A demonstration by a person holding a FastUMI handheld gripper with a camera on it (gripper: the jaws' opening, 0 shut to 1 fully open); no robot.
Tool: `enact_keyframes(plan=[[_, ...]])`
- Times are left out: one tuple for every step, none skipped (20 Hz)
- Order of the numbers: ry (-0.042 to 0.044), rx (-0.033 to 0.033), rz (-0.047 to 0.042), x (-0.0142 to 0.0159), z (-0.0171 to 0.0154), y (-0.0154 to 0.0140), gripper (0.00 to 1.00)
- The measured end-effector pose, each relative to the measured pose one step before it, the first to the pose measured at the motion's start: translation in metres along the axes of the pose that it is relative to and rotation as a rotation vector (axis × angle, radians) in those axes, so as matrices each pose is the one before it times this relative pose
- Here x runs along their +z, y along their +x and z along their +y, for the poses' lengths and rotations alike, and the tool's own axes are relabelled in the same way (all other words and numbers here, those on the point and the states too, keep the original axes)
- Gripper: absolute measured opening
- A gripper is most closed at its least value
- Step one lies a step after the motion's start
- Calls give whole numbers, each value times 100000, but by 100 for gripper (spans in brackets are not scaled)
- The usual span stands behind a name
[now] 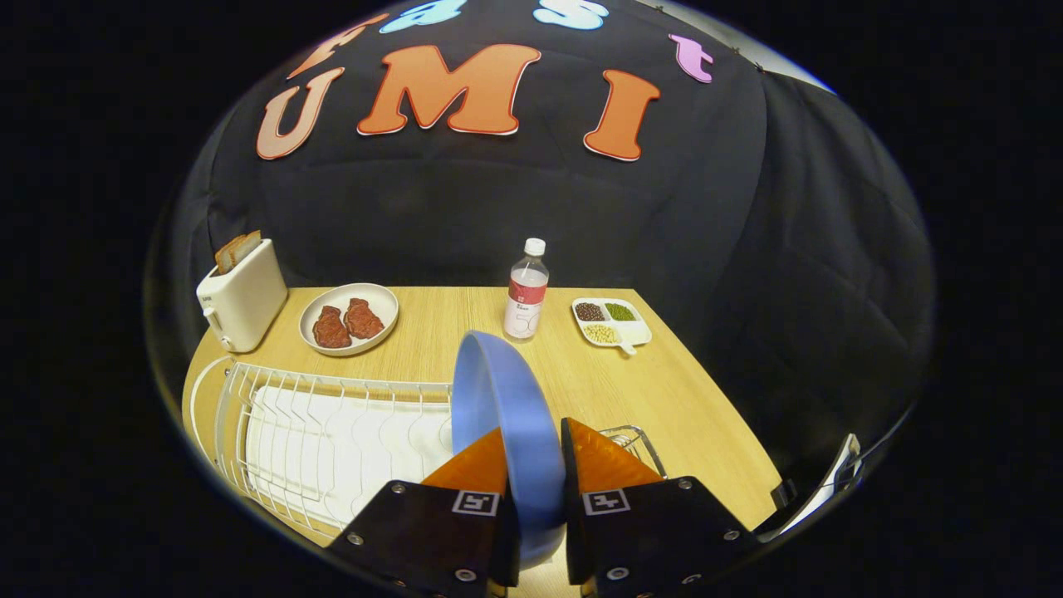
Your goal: Take the plate from the dish rack, then take the spoon from the basket and place it into the plate.
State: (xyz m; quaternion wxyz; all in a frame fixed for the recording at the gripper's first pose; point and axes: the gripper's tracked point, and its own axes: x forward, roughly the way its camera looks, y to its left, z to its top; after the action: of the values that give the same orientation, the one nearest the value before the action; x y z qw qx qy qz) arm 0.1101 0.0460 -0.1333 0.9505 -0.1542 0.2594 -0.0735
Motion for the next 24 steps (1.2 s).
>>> enact_keyframes(plan=[[-90,-392,-1234,319,-20,-198,22],[218,-9,-607,294,17,-328,22],[710,527,-535,162,-3,-412,22],[1031,638,-74,-54,28,-402,22],[1003,575,40,-61,-43,-558,22],[1125,685,-490,-60,-240,-533,22],[1431,672,-786,79,-238,-628,22],[1651,892,-474,-77,-258,-637,22],[2093,1249,-238,-119,-201,-771,22],[2702,1837,64,-257,-203,-731,22],[2991,1871,250,-274,-224,-790,22],[2939,1750,171,-416,-261,-769,22],[2776,1767,355,-341,-215,-902,22],[2221,1867,312,-578,-118,-747,22],[1755,1893,382,-556,-129,-763,22],[1842,1986,546,-618,-157,-846,22],[1985,2132,674,-554,-42,-673,22],[2440,2277,558,-712,47,-746,22],[2648,2084,1000,-816,-45,-557,22],[3133,1484,1388,-1001,-362,-524,22],[3107,1175,1127,-877,-335,-412,22],[2916,971,1053,-884,-341,-364,22],[2768,1127,1235,-972,-407,-184,22],[2274,1186,1101,-972,-332,-392,22]])
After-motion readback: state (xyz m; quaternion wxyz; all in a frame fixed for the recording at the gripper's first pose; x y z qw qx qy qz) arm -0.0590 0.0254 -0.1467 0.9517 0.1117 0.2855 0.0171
